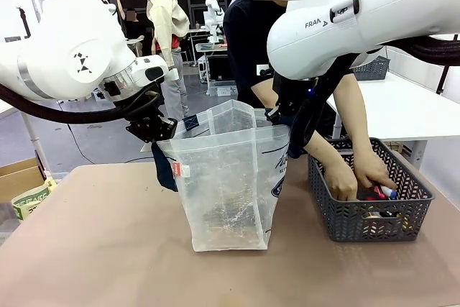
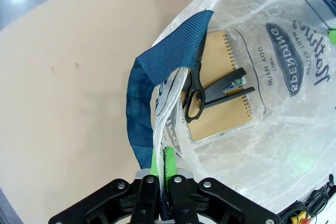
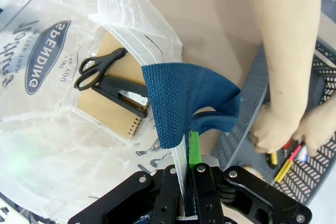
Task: Transfer purchased items from the store into the shopping bag.
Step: Move the Reusable shopping bag to the right side of the table.
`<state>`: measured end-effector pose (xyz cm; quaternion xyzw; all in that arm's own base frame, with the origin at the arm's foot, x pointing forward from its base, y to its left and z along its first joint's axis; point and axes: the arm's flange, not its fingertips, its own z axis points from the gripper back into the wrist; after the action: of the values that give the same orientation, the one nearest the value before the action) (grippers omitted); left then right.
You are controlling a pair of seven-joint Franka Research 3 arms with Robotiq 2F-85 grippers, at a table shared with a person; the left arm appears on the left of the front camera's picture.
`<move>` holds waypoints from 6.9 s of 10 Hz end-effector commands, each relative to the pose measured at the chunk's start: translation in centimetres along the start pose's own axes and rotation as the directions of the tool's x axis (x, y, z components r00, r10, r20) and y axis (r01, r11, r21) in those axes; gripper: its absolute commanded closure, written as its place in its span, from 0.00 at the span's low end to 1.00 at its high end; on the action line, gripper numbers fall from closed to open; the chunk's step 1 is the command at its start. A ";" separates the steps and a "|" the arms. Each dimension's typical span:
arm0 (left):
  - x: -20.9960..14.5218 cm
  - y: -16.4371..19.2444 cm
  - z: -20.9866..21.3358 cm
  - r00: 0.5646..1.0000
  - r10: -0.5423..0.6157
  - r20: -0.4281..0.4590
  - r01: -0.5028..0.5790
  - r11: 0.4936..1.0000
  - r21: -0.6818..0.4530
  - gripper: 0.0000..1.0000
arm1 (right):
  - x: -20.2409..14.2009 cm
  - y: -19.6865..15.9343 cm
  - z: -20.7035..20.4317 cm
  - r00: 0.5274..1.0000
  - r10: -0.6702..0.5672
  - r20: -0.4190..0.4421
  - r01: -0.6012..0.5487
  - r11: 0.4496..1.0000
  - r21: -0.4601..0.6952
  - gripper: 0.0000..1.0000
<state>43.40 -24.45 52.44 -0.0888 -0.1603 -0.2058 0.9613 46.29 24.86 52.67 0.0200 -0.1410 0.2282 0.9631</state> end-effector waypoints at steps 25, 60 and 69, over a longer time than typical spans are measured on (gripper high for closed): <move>0.0 0.2 0.1 1.000 0.005 0.002 -0.005 1.000 0.000 1.00 | 0.0 0.0 0.0 1.000 -0.001 0.002 0.001 1.000 0.000 1.00; 0.0 0.2 0.1 1.000 0.005 0.002 -0.005 1.000 0.000 1.00 | 0.0 0.0 0.0 1.000 -0.001 0.002 0.001 1.000 0.000 1.00; 0.0 0.2 0.1 1.000 0.005 0.002 -0.005 1.000 0.000 1.00 | 0.0 0.0 0.0 1.000 -0.001 0.002 0.001 1.000 0.000 1.00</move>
<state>43.40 -24.44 52.44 -0.0888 -0.1603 -0.2058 0.9613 46.29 24.87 52.66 0.0200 -0.1409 0.2283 0.9631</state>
